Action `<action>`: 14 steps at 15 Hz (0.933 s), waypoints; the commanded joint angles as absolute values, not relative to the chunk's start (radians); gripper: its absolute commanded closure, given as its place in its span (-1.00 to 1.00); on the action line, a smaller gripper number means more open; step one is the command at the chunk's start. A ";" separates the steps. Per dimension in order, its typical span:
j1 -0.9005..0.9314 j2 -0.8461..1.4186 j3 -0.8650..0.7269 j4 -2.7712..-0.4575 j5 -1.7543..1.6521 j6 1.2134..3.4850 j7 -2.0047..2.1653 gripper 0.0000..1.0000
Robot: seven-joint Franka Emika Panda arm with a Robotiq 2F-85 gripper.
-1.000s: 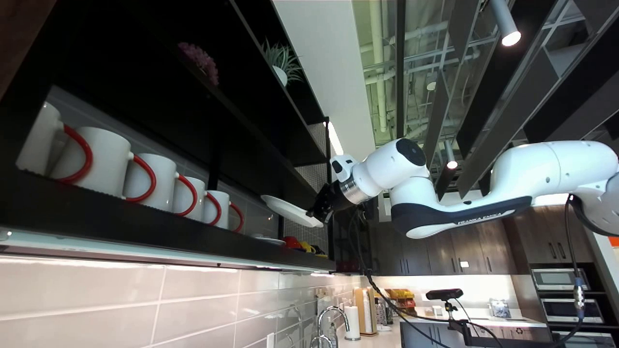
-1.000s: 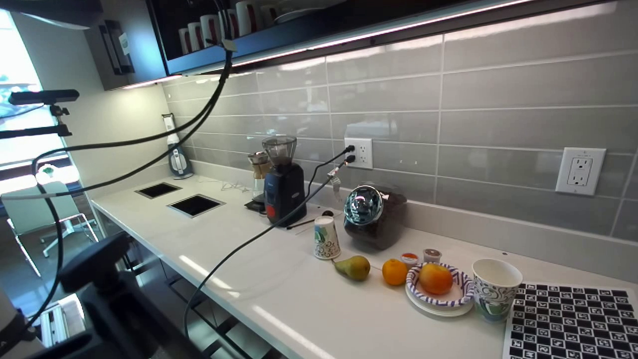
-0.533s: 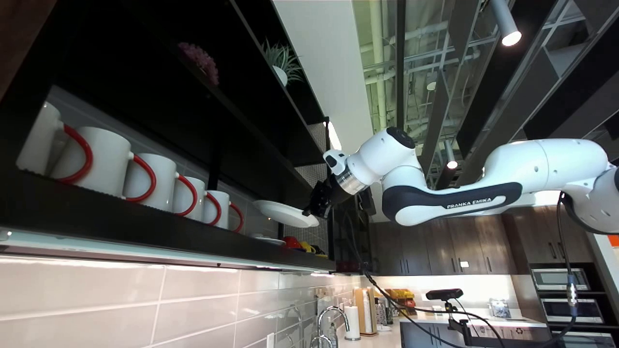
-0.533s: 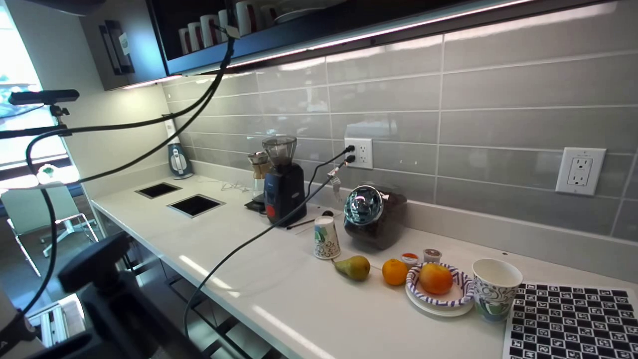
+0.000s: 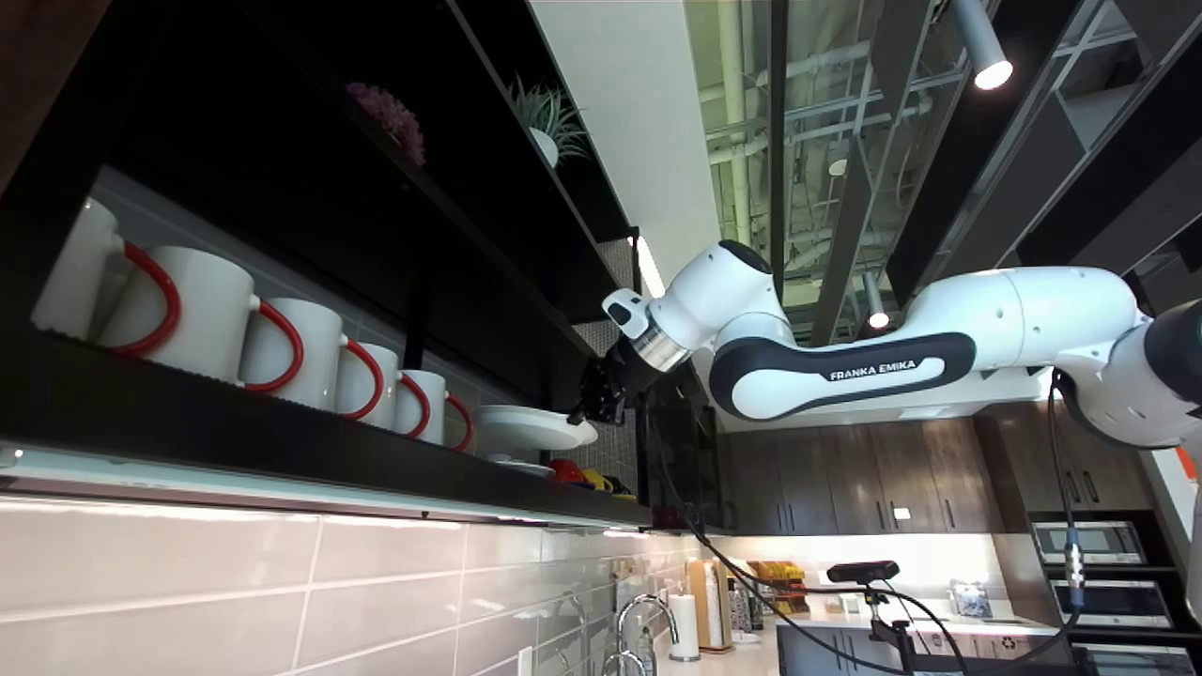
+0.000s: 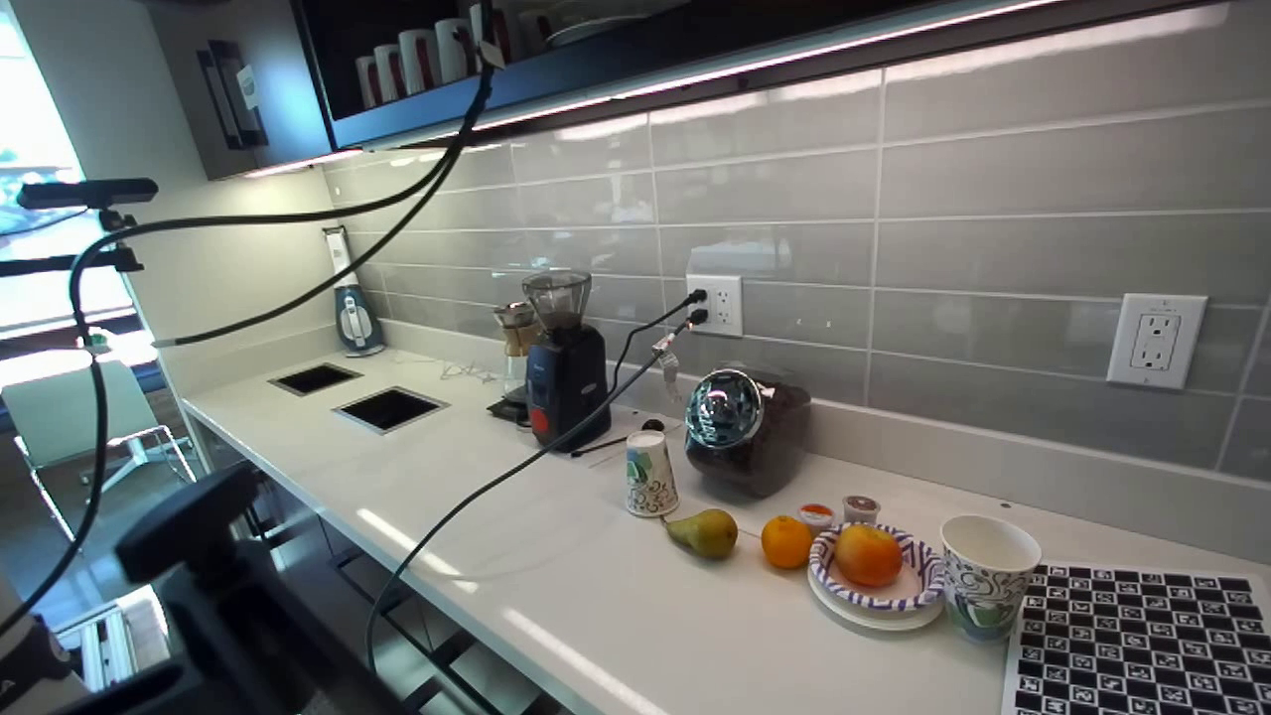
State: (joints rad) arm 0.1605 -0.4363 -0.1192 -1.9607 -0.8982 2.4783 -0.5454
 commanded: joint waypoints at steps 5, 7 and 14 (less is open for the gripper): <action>0.111 -0.332 -0.118 -1.835 -0.788 2.485 -0.773 0.99; 0.102 -0.308 -0.121 -1.815 -0.761 2.492 -0.807 0.99; 0.071 -0.228 -0.111 -1.758 -0.660 2.494 -0.908 0.99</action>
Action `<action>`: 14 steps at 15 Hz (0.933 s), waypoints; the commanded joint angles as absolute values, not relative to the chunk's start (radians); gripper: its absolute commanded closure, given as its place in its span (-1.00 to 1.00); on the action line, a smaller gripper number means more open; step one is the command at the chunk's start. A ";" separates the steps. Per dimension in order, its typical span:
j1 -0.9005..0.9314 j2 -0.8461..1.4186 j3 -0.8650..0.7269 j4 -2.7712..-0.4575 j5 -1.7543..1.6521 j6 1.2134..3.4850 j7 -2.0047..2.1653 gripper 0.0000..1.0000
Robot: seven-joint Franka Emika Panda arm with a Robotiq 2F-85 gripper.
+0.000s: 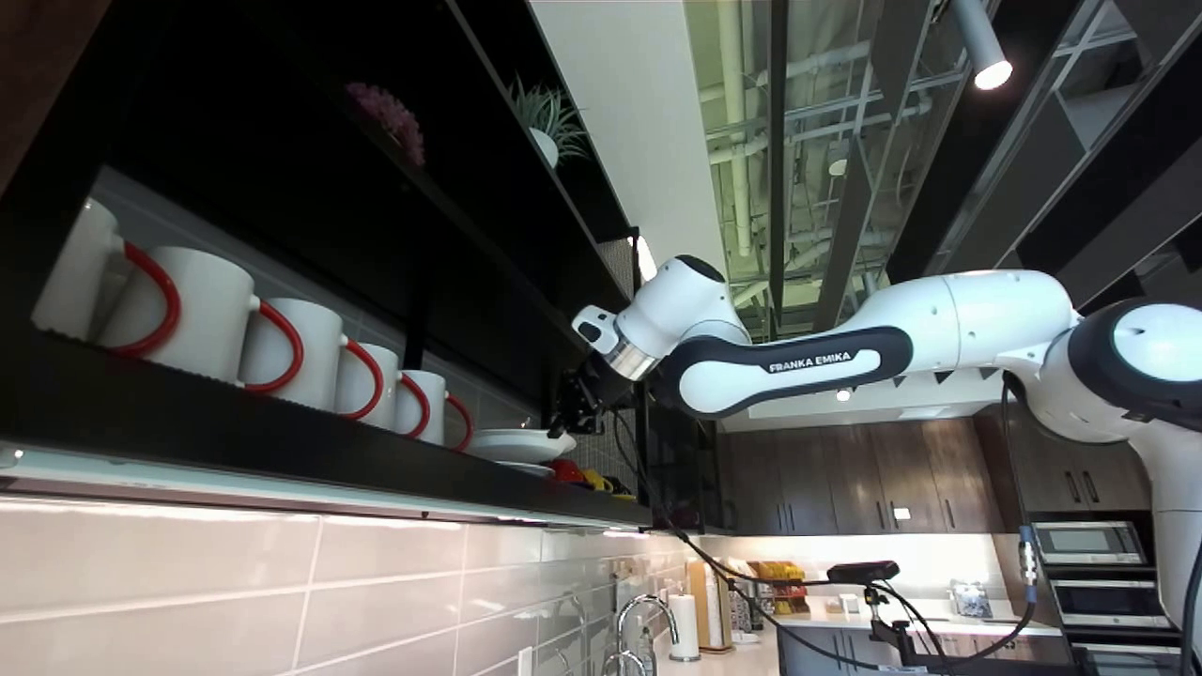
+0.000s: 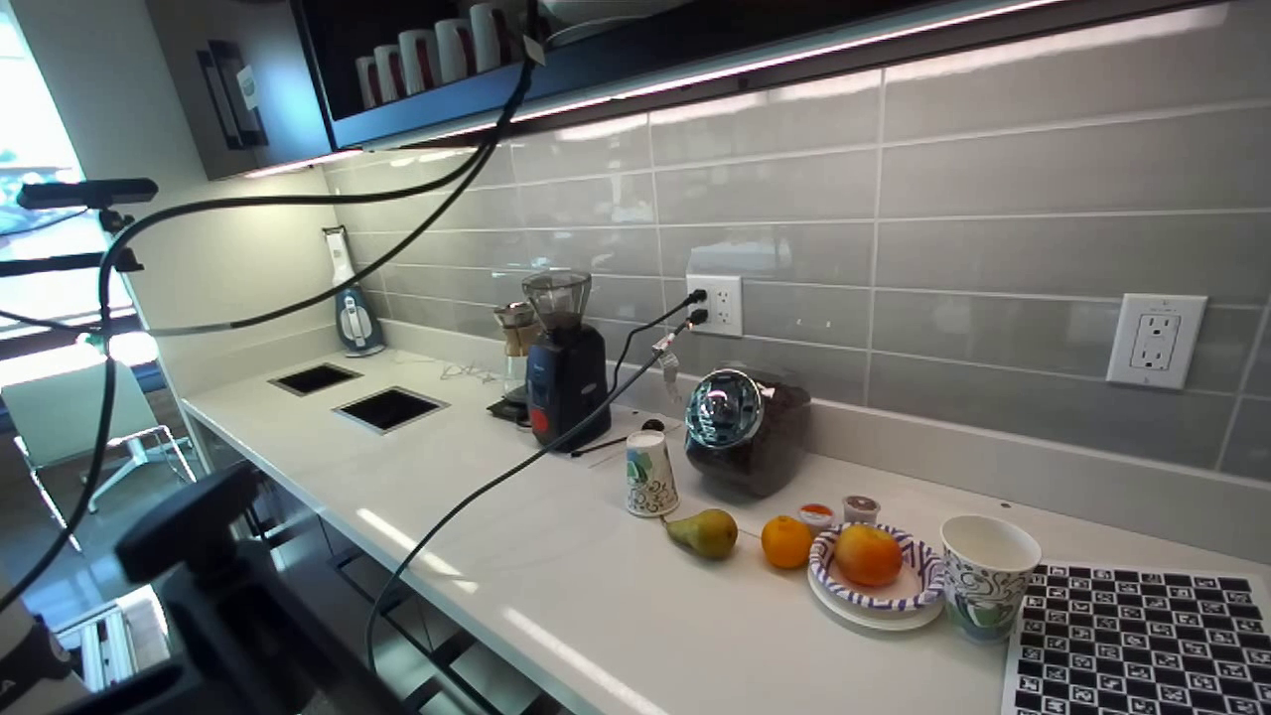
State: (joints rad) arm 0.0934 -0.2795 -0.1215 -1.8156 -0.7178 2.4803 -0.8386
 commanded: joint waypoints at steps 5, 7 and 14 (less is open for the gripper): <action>0.061 -0.177 -0.100 -1.717 -0.597 2.492 -0.960 0.99; 0.055 -0.160 -0.093 -1.703 -0.585 2.491 -0.977 0.99; 0.039 -0.120 -0.075 -1.667 -0.570 2.489 -1.005 0.46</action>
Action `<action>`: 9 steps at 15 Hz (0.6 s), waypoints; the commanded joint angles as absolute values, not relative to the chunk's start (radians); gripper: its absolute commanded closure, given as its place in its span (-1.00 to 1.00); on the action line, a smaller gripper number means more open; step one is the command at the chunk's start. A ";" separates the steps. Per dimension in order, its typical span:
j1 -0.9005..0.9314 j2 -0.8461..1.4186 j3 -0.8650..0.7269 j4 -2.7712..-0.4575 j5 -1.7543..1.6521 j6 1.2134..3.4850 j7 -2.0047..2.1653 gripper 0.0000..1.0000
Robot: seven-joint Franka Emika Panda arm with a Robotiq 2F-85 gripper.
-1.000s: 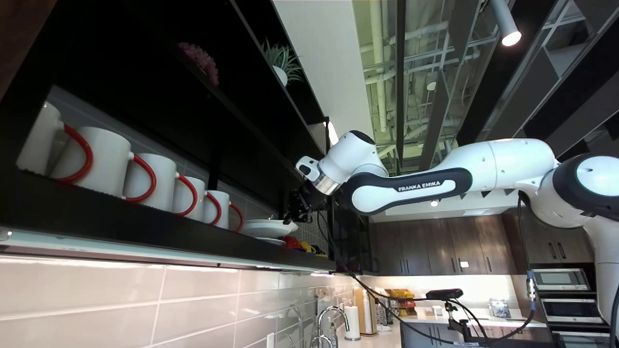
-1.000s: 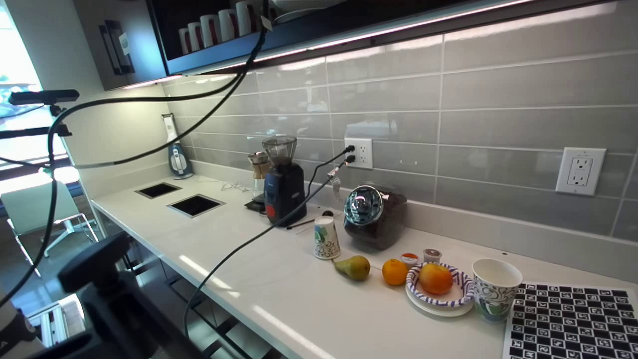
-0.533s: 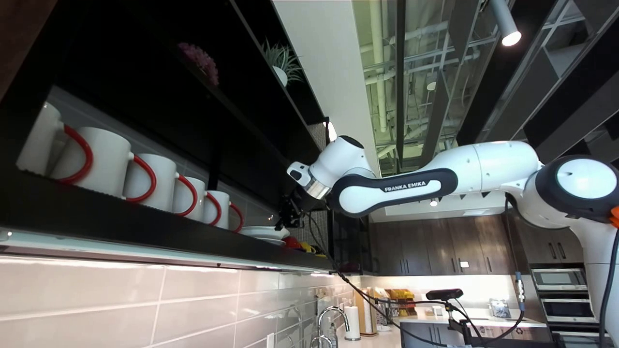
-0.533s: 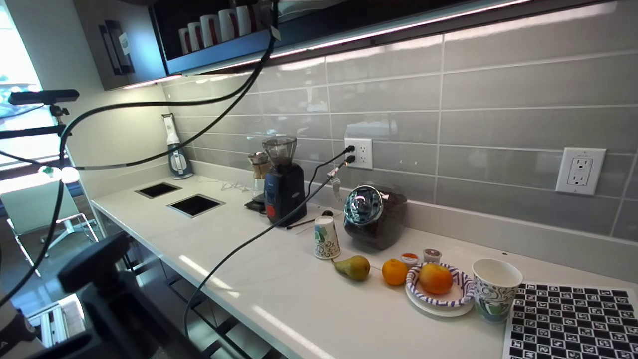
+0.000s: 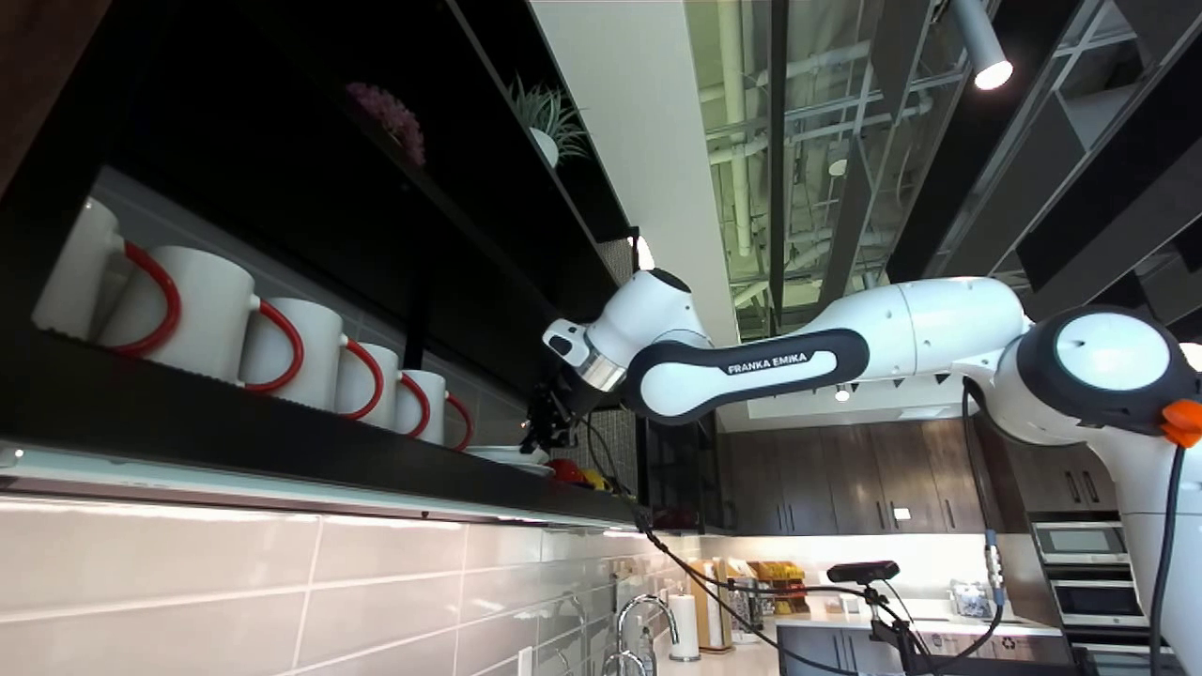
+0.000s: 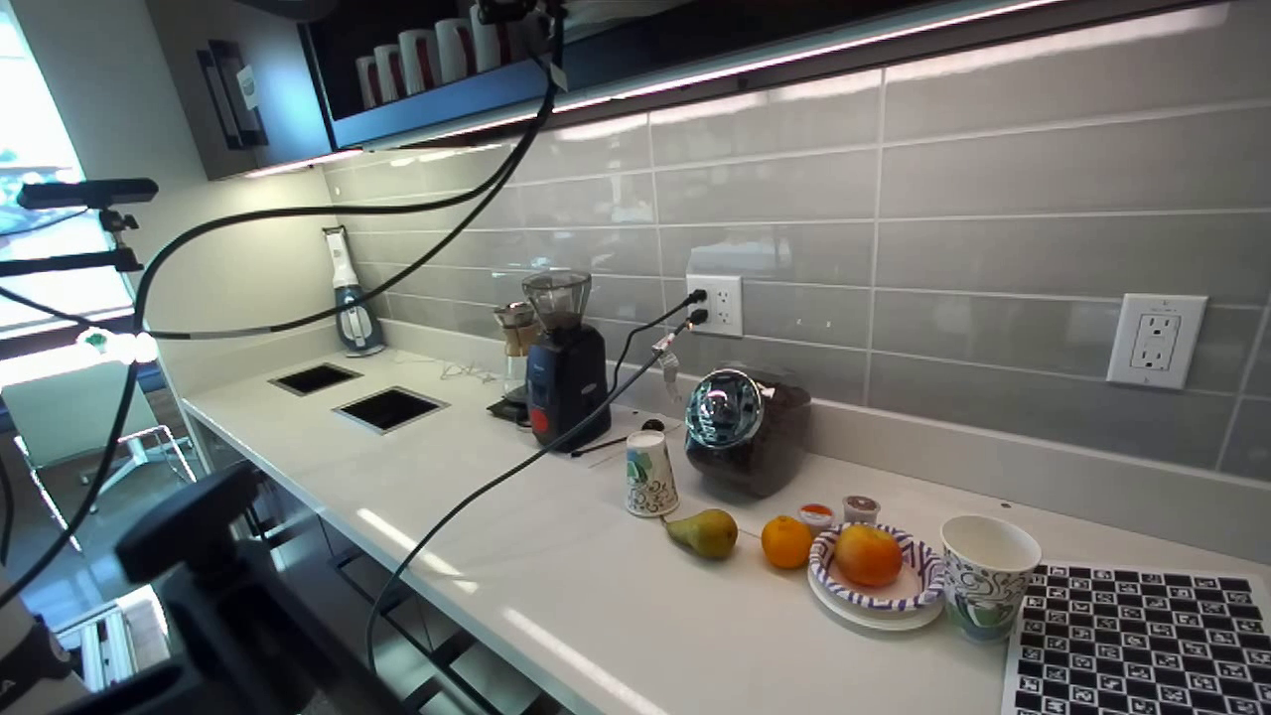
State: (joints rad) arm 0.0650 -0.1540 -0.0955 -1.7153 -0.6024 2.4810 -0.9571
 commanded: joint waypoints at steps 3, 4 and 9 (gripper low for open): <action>0.034 -0.115 -0.067 -1.660 -0.573 2.481 -1.002 0.19; 0.031 -0.113 -0.062 -1.656 -0.586 2.478 -0.995 0.04; 0.029 -0.139 -0.042 -1.670 -0.605 2.465 -0.976 -0.65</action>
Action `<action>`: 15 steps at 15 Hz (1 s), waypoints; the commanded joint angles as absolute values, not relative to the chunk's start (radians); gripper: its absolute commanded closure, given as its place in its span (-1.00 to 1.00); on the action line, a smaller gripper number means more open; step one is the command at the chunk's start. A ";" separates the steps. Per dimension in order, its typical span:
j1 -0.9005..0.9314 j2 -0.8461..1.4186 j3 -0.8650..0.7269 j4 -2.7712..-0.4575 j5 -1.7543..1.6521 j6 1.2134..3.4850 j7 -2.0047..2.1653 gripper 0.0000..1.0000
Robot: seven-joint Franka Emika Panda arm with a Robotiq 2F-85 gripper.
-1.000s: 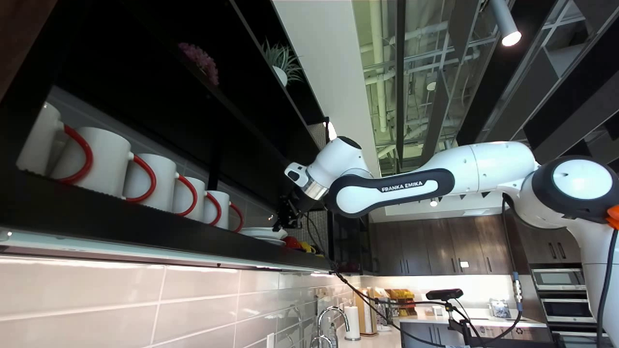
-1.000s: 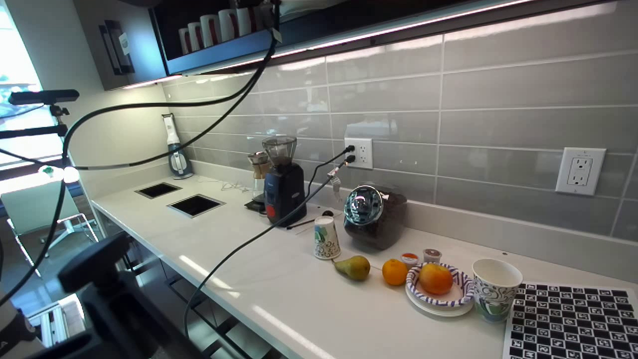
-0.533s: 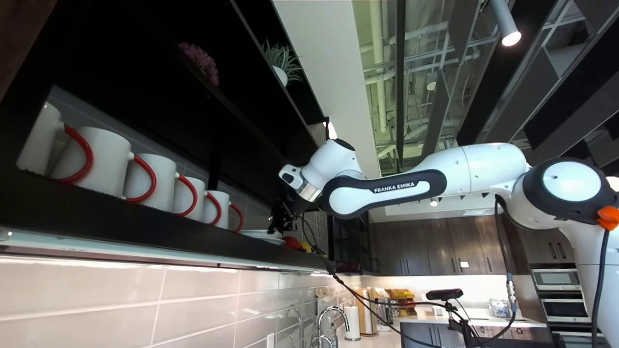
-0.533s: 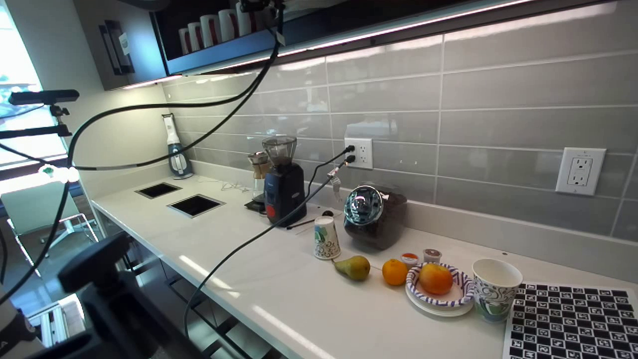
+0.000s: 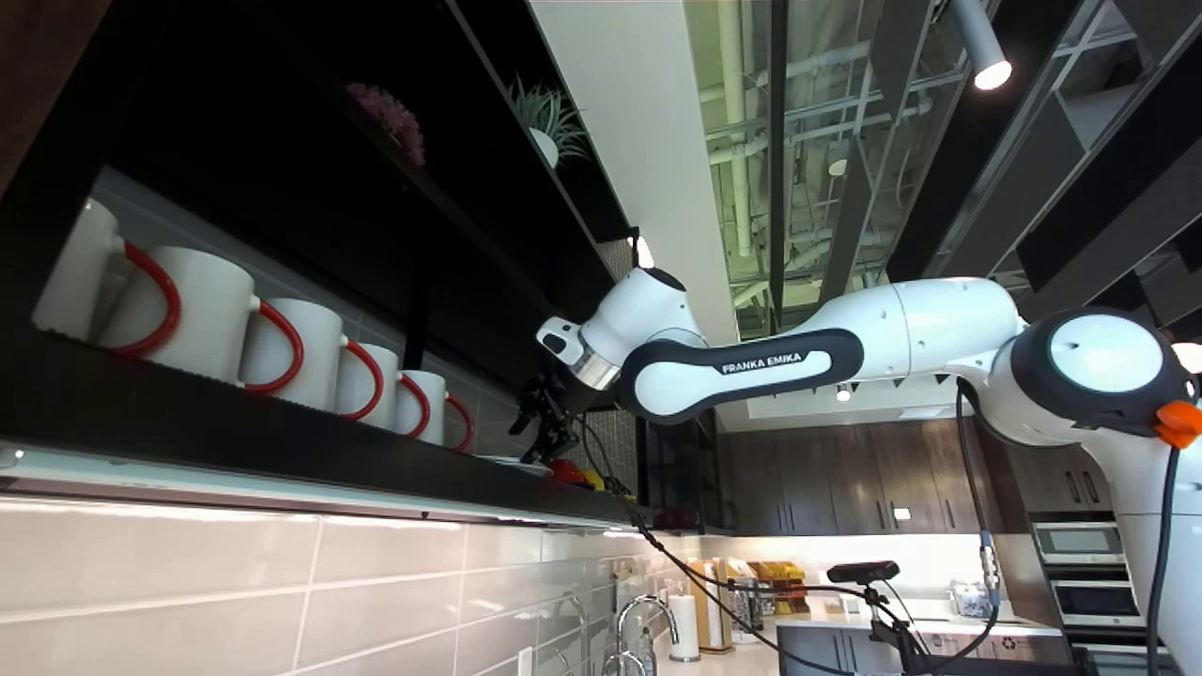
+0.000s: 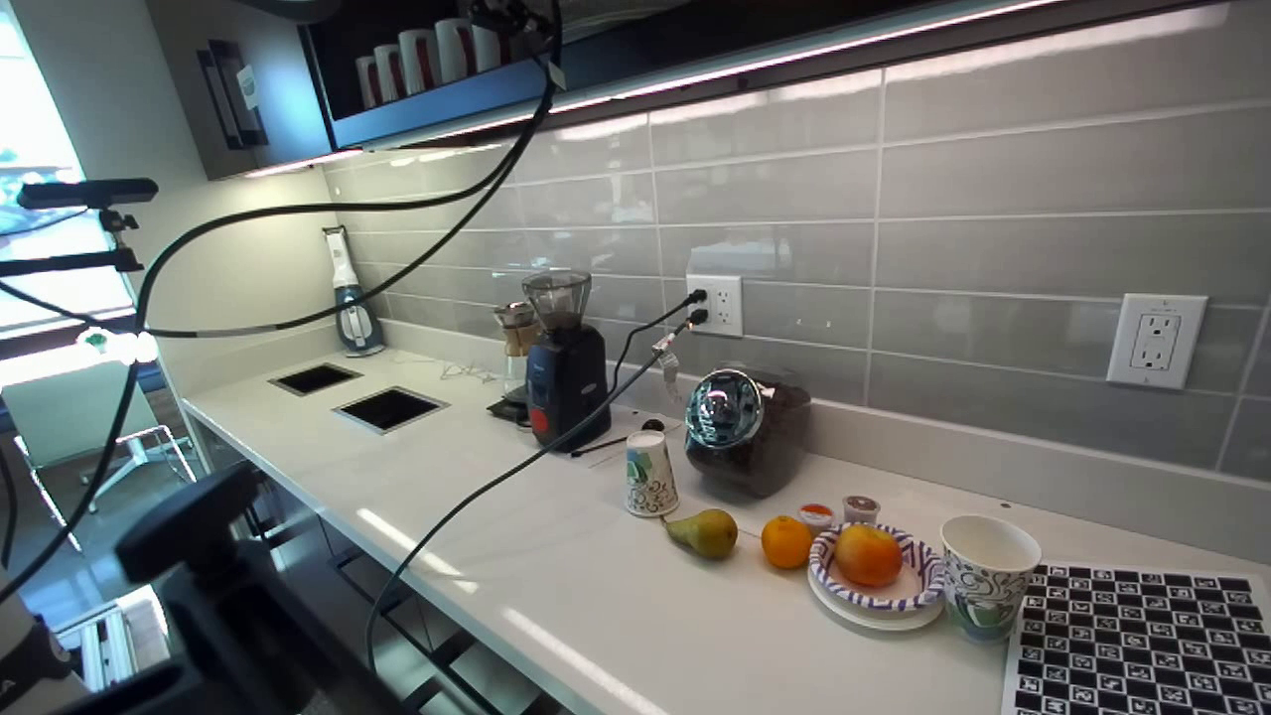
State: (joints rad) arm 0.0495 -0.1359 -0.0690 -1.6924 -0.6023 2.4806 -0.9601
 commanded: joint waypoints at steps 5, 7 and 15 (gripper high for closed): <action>0.027 -0.195 -0.016 -1.698 -0.630 2.485 -0.949 -1.00; 0.021 -0.218 0.001 -1.704 -0.642 2.443 -0.898 -1.00; -0.006 -0.340 0.047 -1.816 -0.667 2.305 -0.465 -1.00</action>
